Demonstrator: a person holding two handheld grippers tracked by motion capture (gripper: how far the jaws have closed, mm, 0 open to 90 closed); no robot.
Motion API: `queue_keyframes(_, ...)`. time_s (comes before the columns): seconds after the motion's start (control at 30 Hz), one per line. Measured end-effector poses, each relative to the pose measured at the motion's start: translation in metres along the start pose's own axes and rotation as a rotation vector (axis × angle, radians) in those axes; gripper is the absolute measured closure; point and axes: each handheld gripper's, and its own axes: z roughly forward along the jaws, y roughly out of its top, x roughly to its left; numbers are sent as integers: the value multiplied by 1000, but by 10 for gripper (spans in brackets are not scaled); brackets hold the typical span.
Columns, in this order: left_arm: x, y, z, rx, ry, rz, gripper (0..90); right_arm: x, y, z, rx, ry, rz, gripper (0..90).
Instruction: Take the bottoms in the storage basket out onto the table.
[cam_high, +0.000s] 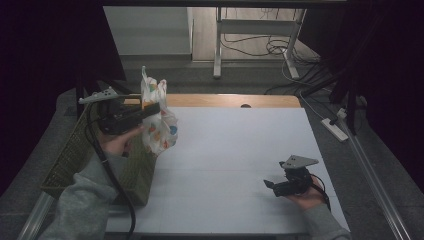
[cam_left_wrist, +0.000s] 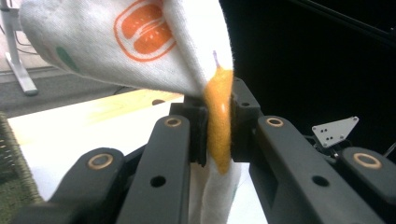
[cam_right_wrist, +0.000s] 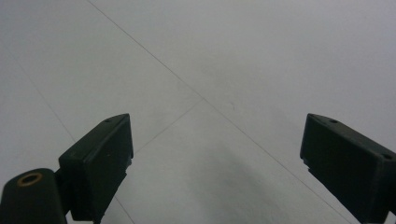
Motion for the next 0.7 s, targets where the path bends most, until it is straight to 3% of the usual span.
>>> queue_keyframes(0.7,-4,-6,34,49,-39,-9,801,0,0,0,-3,-1,1,98)
